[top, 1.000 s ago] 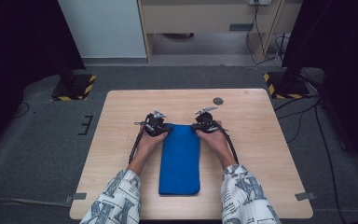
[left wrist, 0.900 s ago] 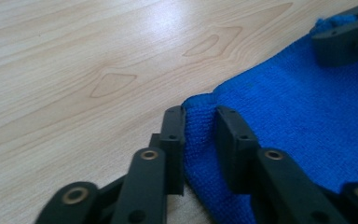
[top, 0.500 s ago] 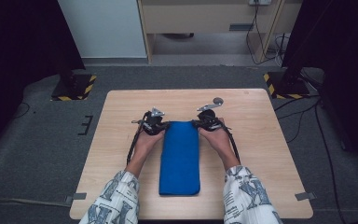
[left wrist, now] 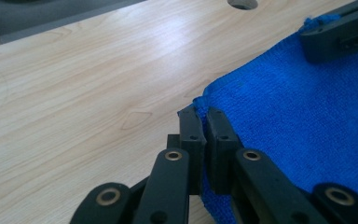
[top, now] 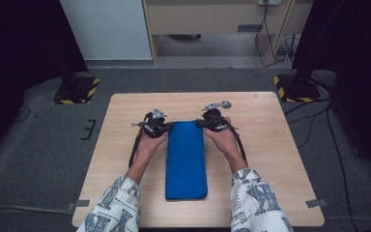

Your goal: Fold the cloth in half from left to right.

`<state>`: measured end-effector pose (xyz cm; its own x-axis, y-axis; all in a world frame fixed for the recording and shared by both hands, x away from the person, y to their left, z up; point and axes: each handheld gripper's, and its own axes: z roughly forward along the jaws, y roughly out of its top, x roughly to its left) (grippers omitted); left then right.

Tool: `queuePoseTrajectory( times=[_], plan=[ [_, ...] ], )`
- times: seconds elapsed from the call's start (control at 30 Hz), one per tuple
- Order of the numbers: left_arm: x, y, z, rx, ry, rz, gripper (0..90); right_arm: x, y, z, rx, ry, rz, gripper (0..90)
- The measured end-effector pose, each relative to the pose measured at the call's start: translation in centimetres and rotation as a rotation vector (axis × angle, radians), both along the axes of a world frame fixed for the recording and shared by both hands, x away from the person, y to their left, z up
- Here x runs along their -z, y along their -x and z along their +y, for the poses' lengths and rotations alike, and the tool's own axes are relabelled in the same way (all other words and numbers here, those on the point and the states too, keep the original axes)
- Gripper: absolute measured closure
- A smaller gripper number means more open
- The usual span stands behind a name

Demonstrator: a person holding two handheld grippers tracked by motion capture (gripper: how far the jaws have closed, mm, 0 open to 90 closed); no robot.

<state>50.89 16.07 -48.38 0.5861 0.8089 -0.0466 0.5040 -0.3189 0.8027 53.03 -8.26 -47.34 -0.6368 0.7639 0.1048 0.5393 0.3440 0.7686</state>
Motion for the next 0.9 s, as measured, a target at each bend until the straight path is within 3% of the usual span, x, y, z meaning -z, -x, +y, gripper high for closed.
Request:
queuePoseTrajectory(
  times=[0.23, 0.37, 0.9],
  plan=[
    [-1.0, 0.2, -0.1, -0.005, 0.0, -0.028, 86.3, -0.7, 0.1, 0.0, 0.004, -0.008, -0.021, 86.6],
    [-1.4, 0.0, -0.2, -0.021, 0.023, -0.043, 86.4, -1.0, 0.0, 0.0, 0.014, -0.026, -0.021, 86.7],
    [-2.6, -0.3, -0.4, -0.033, 0.05, -0.074, 86.6, -3.0, -0.3, -0.1, 0.014, -0.001, -0.057, 86.6]
  ],
)
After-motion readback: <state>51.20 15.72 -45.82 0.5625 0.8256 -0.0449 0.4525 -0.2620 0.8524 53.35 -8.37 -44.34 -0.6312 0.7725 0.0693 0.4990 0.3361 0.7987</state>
